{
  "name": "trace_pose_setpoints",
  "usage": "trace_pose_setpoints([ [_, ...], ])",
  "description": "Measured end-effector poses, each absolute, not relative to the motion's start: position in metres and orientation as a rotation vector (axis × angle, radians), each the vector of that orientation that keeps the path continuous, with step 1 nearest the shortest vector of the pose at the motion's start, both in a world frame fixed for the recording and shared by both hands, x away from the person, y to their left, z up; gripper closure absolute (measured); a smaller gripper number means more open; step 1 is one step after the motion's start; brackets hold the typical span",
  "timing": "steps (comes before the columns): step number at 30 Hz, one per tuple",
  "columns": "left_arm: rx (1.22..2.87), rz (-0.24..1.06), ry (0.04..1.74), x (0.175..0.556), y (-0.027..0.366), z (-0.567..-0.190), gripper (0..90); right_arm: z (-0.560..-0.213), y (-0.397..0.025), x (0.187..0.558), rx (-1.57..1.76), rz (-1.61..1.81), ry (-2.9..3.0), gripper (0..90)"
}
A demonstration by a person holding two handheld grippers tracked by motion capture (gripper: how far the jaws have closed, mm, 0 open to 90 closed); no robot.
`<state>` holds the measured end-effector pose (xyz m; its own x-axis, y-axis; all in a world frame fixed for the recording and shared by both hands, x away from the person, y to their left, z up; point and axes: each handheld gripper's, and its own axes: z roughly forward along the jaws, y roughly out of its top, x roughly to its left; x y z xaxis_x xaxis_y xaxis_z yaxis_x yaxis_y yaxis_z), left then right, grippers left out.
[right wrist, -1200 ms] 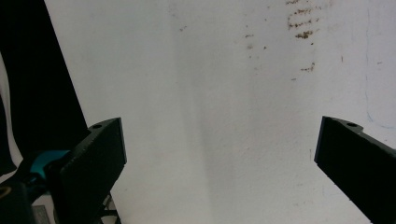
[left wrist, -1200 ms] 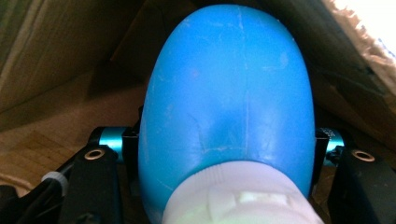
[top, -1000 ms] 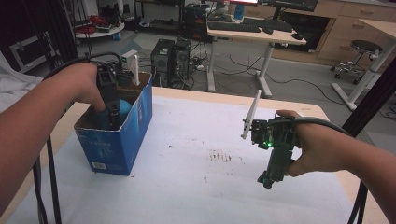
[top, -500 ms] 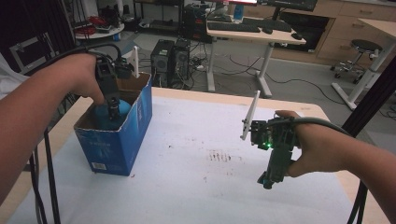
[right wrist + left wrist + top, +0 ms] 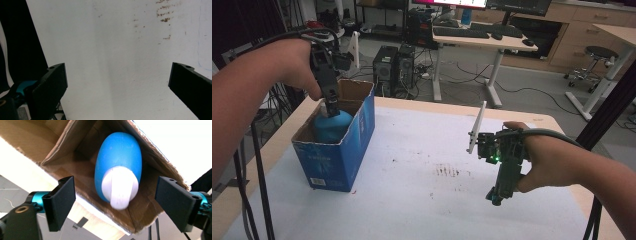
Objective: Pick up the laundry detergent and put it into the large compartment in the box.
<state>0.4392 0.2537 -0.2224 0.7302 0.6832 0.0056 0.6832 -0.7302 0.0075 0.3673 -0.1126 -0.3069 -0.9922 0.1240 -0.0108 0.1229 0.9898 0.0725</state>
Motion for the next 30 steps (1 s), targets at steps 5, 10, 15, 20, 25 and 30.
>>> trace_pose_setpoints([
  [5,2.92,0.004,1.13,0.437,0.253,-0.217,15.4,-0.305,-0.112,0.366,0.198,0.103,3.12,1.1],
  [10,2.935,0.022,1.128,0.434,0.252,-0.211,12.0,-0.301,-0.111,0.365,0.196,0.11,3.118,1.1],
  [15,2.94,0.033,1.111,0.429,0.248,-0.202,8.1,-0.301,-0.109,0.363,0.176,0.112,3.12,1.1],
  [20,2.939,0.04,1.074,0.425,0.243,-0.194,6.6,-0.3,-0.109,0.363,0.196,0.105,3.119,1.1],
  [25,2.996,0.021,0.958,0.419,0.229,-0.184,6.6,-0.298,-0.109,0.365,0.184,0.106,3.118,1.1],
  [30,3.019,0.026,0.87,0.416,0.219,-0.179,1.6,-0.297,-0.108,0.364,0.18,0.105,3.117,1.1],
])
